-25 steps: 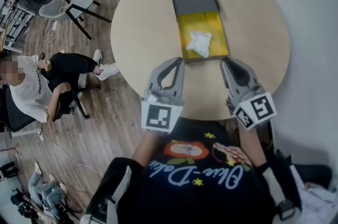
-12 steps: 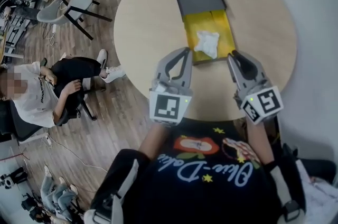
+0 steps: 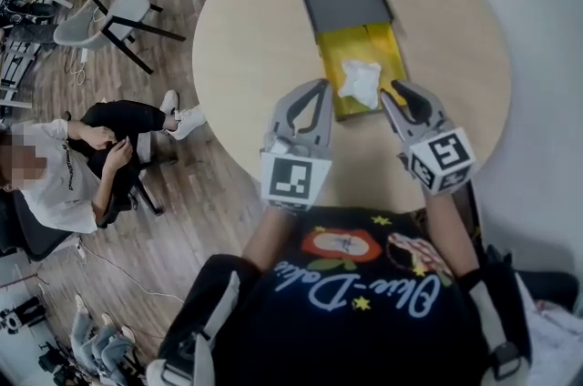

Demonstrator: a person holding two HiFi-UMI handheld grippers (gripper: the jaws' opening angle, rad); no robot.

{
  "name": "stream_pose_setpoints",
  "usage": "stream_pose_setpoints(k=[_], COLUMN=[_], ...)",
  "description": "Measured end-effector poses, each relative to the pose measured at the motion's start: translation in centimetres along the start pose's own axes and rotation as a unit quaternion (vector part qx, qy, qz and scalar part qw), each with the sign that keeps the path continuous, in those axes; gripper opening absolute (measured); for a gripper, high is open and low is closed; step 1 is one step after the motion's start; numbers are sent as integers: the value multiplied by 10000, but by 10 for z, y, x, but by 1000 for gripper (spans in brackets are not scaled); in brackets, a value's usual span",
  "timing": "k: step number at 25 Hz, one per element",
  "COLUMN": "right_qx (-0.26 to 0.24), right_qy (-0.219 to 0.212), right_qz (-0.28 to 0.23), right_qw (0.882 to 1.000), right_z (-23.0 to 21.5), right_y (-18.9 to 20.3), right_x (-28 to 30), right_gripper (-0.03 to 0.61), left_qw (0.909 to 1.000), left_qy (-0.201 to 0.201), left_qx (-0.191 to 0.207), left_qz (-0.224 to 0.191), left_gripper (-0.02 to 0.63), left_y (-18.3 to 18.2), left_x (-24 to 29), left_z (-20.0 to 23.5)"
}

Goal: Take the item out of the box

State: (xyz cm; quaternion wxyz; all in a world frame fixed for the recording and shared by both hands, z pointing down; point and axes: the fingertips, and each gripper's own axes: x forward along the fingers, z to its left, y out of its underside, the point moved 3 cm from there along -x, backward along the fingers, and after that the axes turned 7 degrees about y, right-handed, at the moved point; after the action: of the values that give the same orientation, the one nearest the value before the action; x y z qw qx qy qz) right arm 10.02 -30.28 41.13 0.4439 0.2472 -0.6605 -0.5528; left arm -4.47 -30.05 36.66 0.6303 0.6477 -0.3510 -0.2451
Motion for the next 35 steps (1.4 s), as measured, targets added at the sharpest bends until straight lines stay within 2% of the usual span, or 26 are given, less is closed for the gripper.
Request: stream_pose_setpoints(k=[7,11,16,21,24,35], right_qx=[-250,-603,-1020,-1514,-1664,-1868], right_qy=[-177,-308,-713,-1052,-1148,-1322], right_qz=[764,1153,1692,2335,2568,3053], right_qw=[9966,9910,9777,9547,9451,9243], right_z=[-3,2,15,22,23,22], right_y=[29,42,63,83,93,108], right_x=[36,58,76,90,95,109], right_gripper=[97,115,144,173,178,179], left_qw=[9999,9999,9998,9997,9996,9992], left_qy=[20,35,47,6,-47,-107], left_qx=[-104,-125,-145,-210,-257,-357], left_qz=[74,114,134,95,110,131], left_gripper=[-9,-9,-9,-9,-9,-9], left_y=[9,15,17,16,16,23], left_x=[12,15,16,15,12,13], left_z=[12,16,16,20,23,28])
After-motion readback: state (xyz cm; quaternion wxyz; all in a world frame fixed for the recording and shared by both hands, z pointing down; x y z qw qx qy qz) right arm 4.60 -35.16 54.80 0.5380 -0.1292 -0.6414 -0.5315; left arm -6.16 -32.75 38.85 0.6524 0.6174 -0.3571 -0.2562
